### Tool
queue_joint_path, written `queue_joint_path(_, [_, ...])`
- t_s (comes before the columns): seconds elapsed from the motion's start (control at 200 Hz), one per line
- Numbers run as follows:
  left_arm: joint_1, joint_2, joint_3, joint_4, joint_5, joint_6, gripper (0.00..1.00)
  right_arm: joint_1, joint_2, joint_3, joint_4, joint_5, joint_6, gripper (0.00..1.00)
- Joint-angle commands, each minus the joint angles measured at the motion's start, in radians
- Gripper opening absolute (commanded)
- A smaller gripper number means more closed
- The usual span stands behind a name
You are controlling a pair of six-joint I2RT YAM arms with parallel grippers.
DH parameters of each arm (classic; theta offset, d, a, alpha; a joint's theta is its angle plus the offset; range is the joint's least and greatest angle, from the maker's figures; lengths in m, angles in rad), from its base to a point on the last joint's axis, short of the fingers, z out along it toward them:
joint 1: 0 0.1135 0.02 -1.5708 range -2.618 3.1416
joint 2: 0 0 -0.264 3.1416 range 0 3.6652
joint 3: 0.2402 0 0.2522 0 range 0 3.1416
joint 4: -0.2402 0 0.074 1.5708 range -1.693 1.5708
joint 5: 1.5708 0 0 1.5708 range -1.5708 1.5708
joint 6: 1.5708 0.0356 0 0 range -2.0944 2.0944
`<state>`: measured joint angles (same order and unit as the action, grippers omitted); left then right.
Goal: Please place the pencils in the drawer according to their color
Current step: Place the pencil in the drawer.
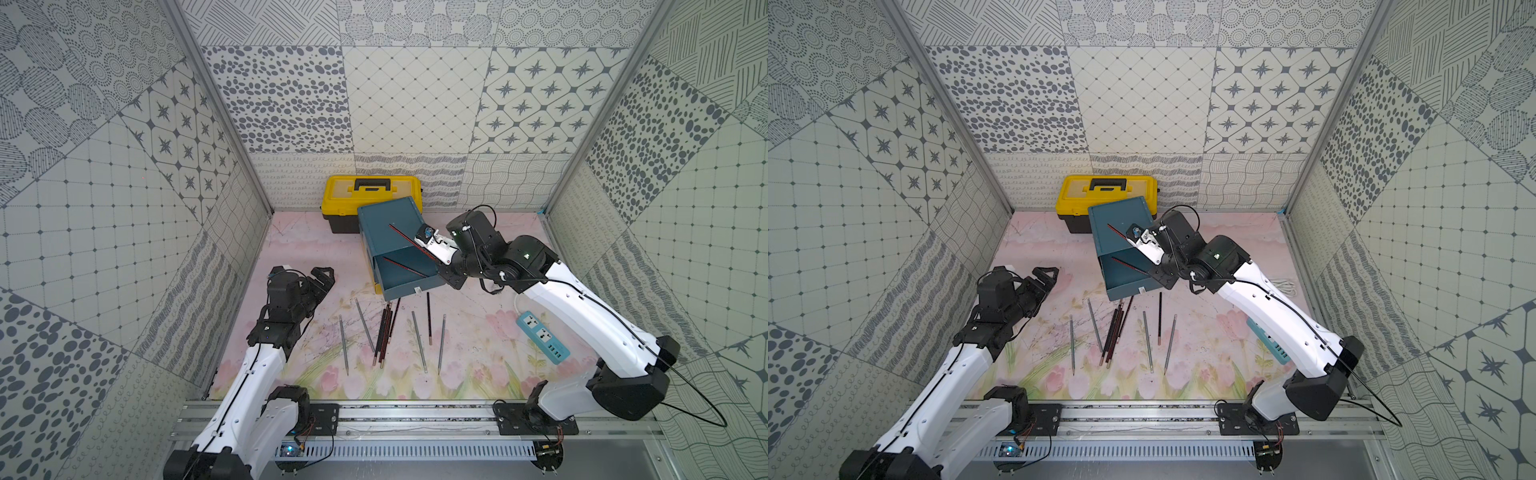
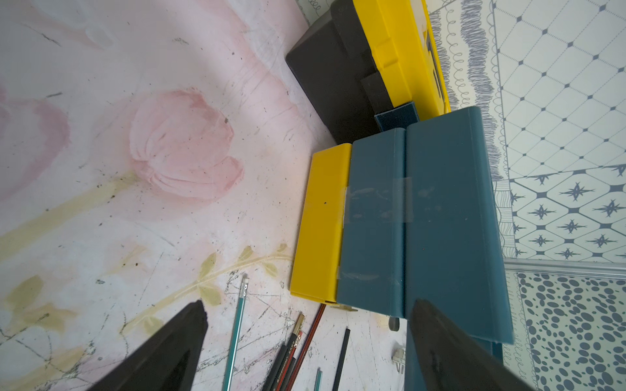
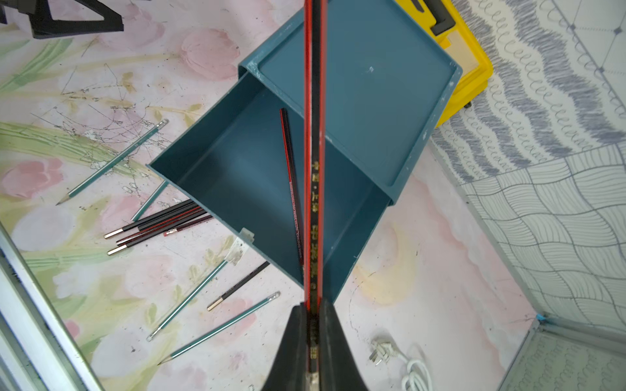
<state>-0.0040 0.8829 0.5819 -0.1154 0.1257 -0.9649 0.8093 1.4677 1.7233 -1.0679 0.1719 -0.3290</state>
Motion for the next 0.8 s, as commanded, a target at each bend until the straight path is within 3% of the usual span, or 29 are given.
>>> queue_joint_path(0.0, [0.011, 0.005, -0.010, 0.049, 0.032, -0.003, 0.99, -0.025, 0.028, -0.007, 0.109, -0.051, -0.111, 0.00])
queue_joint_path(0.325, [0.011, -0.009, -0.023, 0.043, 0.022, -0.009, 0.99, -0.076, 0.137, 0.010, 0.133, -0.130, -0.151, 0.00])
queue_joint_path(0.791, [0.011, 0.001, -0.031, 0.050, 0.022, -0.011, 0.99, -0.105, 0.170, -0.047, 0.148, -0.144, -0.177, 0.00])
